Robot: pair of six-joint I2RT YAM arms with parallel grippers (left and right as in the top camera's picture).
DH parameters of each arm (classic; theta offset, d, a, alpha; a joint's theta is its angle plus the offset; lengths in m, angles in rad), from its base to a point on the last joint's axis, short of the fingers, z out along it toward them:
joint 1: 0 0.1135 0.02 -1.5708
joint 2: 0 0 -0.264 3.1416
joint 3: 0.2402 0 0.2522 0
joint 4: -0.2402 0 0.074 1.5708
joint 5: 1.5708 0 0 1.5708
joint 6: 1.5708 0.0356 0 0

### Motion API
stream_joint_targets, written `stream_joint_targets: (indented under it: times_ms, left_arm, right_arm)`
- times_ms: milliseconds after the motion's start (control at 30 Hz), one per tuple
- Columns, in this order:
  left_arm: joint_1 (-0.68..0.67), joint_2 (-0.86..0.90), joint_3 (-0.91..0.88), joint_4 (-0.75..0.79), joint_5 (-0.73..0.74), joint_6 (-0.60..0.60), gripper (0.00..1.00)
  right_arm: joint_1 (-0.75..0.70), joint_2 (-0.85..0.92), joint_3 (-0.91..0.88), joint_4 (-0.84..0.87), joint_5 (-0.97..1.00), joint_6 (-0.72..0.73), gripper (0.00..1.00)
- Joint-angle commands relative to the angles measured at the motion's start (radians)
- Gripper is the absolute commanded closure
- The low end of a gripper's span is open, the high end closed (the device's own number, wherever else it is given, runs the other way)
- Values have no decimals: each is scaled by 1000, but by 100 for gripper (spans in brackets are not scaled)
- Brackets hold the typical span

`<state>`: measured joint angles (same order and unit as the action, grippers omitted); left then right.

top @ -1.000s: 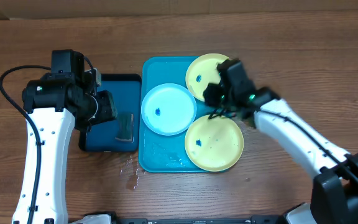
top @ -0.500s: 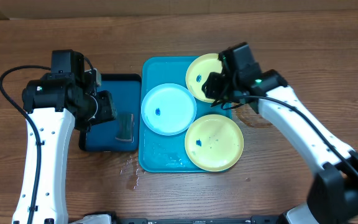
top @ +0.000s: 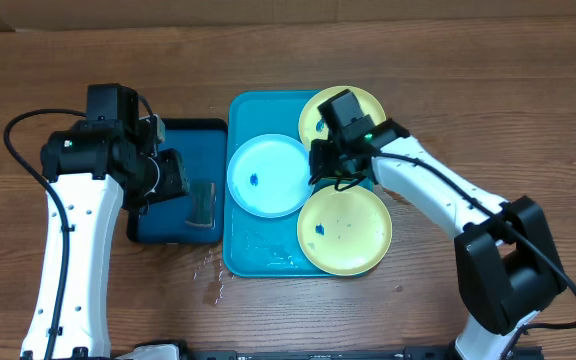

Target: Clean dirty plates on tray and stack at the side

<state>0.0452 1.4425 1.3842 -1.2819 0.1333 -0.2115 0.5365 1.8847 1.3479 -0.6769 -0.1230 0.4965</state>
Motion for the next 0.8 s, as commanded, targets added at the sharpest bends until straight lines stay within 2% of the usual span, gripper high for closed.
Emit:
stream_joint_targets:
  times_ms: [0,200,333,767]
  left_arm:
    - [-7,3,-24,5,-11,-26,49]
    - [-7,3,-24,14,-11,-29,49]
    - [-7,3,-24,14,-10,-29,49]
    - [-7,3,-24,14,-11,-29,49]
  right_arm:
    - [17,3,-2,6,68,-6,67]
    - [27,52,-2,21,70,-2,68]
    - [27,75,-2,21,71,1,72]
    - [37,104,-2,35,96,1,73]
